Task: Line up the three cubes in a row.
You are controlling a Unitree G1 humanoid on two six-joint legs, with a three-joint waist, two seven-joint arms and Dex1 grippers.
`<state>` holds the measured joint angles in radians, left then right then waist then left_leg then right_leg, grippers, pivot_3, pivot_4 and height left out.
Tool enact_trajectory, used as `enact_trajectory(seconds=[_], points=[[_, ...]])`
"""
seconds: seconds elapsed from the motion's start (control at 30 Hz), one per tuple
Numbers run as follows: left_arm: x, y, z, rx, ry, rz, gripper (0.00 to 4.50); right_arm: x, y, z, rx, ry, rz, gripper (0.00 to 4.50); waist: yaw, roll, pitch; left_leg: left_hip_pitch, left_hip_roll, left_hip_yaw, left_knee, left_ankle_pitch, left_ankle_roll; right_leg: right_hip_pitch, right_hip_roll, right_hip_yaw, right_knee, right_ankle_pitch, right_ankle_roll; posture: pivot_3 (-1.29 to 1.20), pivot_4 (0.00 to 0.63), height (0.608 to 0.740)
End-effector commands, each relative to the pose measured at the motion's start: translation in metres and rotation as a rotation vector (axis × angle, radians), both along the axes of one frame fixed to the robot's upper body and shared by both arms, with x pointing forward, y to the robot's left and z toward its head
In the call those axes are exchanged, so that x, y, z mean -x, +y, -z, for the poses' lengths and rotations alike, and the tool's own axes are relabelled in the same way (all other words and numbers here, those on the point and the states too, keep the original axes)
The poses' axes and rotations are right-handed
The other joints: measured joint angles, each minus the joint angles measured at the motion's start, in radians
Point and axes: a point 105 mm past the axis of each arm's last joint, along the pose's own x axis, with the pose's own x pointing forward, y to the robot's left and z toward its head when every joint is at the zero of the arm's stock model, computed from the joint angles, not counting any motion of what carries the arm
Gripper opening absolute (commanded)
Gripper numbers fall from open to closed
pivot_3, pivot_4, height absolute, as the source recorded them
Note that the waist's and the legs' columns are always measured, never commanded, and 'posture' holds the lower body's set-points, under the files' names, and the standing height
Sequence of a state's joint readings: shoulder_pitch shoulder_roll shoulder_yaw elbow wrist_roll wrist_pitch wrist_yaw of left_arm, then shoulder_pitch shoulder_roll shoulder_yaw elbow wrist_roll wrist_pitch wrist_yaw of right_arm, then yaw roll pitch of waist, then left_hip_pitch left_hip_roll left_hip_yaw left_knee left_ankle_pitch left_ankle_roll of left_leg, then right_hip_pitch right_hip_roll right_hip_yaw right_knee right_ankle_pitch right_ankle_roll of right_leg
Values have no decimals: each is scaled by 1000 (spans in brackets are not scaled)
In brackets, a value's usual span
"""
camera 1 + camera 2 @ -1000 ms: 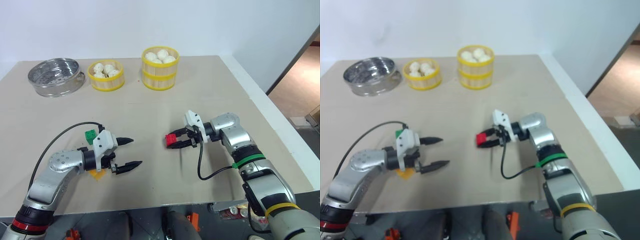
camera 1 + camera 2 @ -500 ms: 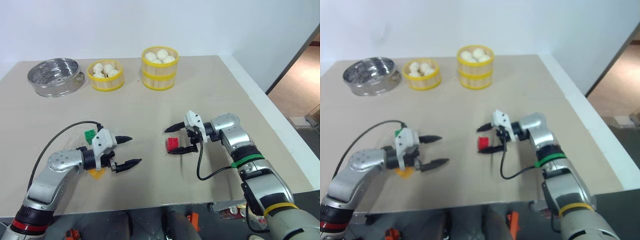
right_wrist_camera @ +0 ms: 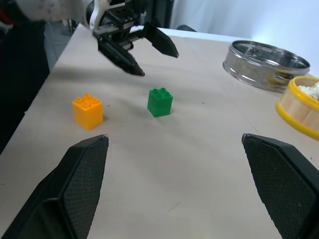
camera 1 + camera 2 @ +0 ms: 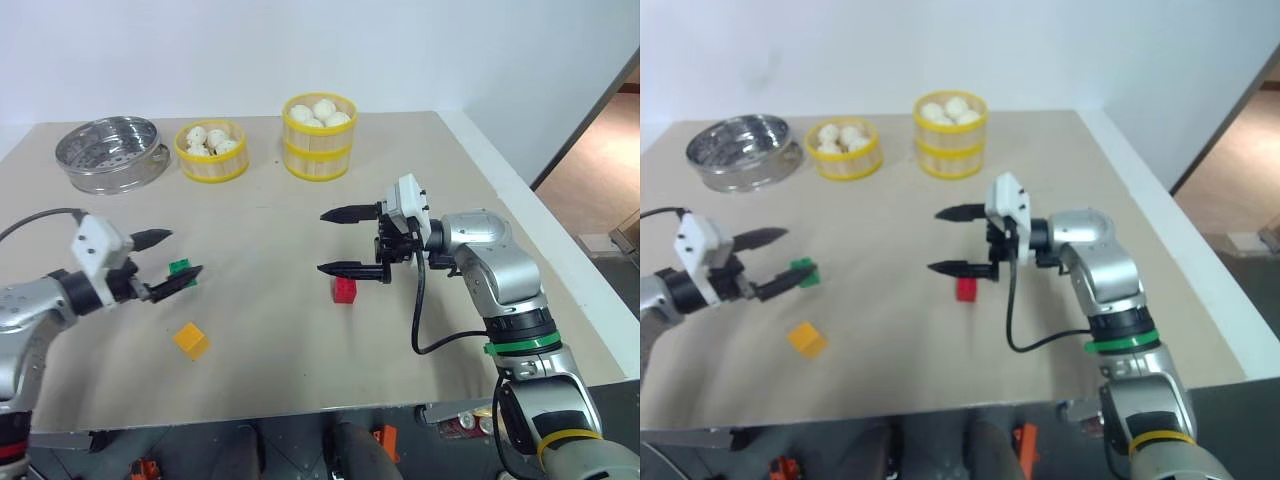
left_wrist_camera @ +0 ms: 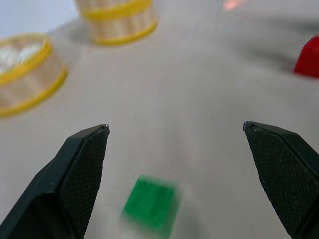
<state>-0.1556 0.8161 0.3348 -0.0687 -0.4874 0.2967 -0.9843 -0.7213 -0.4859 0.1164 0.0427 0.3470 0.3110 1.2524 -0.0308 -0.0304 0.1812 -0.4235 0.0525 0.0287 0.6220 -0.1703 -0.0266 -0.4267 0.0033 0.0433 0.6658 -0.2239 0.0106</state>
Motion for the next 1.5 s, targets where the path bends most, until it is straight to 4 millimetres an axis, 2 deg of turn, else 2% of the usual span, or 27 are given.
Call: enact_trajectory(seconds=[0.03,0.17,0.4,0.8,0.97,1.13,1.33,1.4,1.5], points=[[-5,20,-4,-52,0,10,4500,2,5,-9,-10,-72,2,4462,0,0,0,0,0,0,0,0,0,0,0,0,0,0,0,0,150,740],[-14,28,8,-93,75,61,4500,3,8,-8,-3,-86,1,4462,1,0,0,-2,0,1,-1,0,0,-3,0,0,0,0,0,0,150,740],[-26,20,23,-93,136,117,4500,4,5,-8,9,-100,25,4462,7,-1,0,-14,2,1,1,0,0,-15,3,0,1,3,5,0,150,740],[-43,16,58,-208,248,161,4500,5,0,-10,0,-84,46,4462,7,-1,0,-13,7,0,4,0,0,-15,9,0,3,6,2,0,150,740],[-52,11,63,-210,238,170,2965,16,4,-10,-12,-3,-28,4500,9,-1,0,-14,7,0,7,0,0,-14,9,0,4,6,2,0,150,740],[-53,5,65,-210,231,202,1346,17,4,-8,-4,4,-39,4500,9,-1,0,-13,7,0,11,0,0,-14,8,0,8,6,2,0,150,740],[-49,-2,59,-233,194,259,1359,15,4,-7,0,-6,-34,4500,9,-1,0,-13,7,0,14,0,0,-14,8,1,11,5,-2,0,150,740],[-44,-12,53,-278,171,321,1359,16,4,-7,2,-12,-34,4500,9,-1,0,-13,7,0,14,0,0,-14,8,1,11,6,0,0,150,740],[-40,-36,27,-272,148,393,1359,14,3,-8,4,-19,-28,4500,9,-1,0,-14,7,0,14,0,0,-15,8,1,11,6,2,0,150,740]])
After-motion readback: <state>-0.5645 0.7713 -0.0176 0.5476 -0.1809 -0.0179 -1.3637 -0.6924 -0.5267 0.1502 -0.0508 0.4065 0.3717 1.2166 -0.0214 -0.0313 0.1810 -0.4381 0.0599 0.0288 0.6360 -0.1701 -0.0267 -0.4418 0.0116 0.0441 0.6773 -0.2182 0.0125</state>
